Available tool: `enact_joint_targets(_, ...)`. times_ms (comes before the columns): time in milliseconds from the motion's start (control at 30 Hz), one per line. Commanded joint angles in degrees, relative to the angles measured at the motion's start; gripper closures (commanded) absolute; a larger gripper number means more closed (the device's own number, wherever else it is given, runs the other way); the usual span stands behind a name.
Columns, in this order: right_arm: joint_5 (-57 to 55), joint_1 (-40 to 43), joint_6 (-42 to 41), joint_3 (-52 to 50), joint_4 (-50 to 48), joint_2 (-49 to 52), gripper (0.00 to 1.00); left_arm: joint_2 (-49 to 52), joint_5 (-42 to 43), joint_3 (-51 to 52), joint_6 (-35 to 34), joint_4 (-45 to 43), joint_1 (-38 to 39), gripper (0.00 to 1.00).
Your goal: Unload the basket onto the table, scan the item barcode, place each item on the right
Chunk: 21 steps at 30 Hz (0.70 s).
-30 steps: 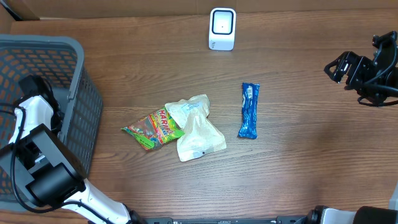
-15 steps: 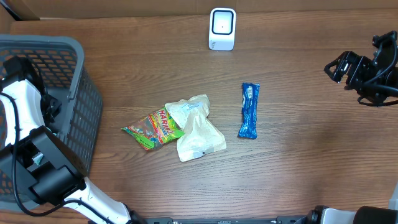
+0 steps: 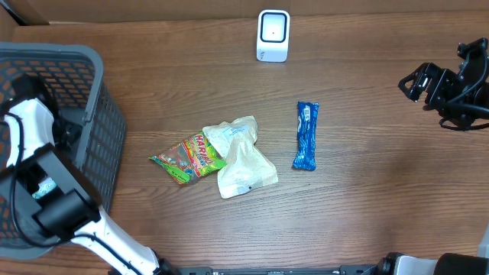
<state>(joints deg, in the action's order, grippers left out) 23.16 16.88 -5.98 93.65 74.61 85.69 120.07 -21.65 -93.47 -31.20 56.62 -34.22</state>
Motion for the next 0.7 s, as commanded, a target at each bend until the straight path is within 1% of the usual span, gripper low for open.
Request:
enact_joint_targets(0,0.50,0.07,-0.04,0.42,0.15,-0.04,0.00,5.44,0.04,-0.76,-1.20,0.17,-0.37,0.12)
enact_joint_targets(33,0.50,0.07,-0.04,0.42,0.28,-0.04,0.00,6.19,0.09,-0.76,-1.20,0.28,-0.37,0.14)
enact_joint_targets(67,0.50,0.07,-0.04,0.42,0.33,-0.04,0.00,6.82,0.07,-0.76,-1.16,0.37,-0.37,0.19)
enact_joint_targets(100,0.50,0.07,-0.07,0.42,0.31,-0.04,0.00,7.02,0.09,-0.76,-1.16,0.48,-0.37,0.29)
enact_joint_targets(133,0.50,0.07,-0.04,0.42,0.28,-0.04,0.00,7.04,0.09,-0.76,-1.16,0.52,-0.37,0.51)
enact_joint_targets(200,0.50,0.07,-0.04,0.42,0.26,-0.04,0.00,6.86,0.09,-0.83,-1.11,0.55,-0.37,0.80)
enact_joint_targets(233,0.50,0.07,-0.07,0.42,0.26,-0.04,0.00,6.71,0.11,-0.90,-1.09,0.83,-0.37,0.93)
enact_joint_targets(267,0.50,0.07,-0.07,0.42,0.26,-0.04,0.00,6.58,0.15,-1.11,-1.09,1.55,-0.26,0.96)
enact_joint_targets(333,0.50,0.07,-0.04,0.42,0.22,-0.04,0.00,6.54,0.61,-2.14,-0.94,3.56,-0.26,0.96)
enact_joint_targets(367,0.50,0.07,-0.04,0.42,0.17,-0.04,0.00,6.54,2.19,-4.13,-0.59,6.47,-0.26,0.96)
enact_joint_targets(400,0.50,0.07,-0.04,0.42,0.17,-0.04,0.00,6.54,2.78,-4.90,-0.20,7.32,-0.24,0.96)
enact_joint_targets(533,0.50,0.07,-0.04,0.42,0.13,-0.04,0.00,6.49,10.58,-14.19,6.08,15.15,-0.24,0.96)
enact_joint_targets(667,0.52,0.07,-0.04,0.42,0.11,-0.04,0.00,5.14,16.63,-23.56,10.16,23.04,0.48,0.96)
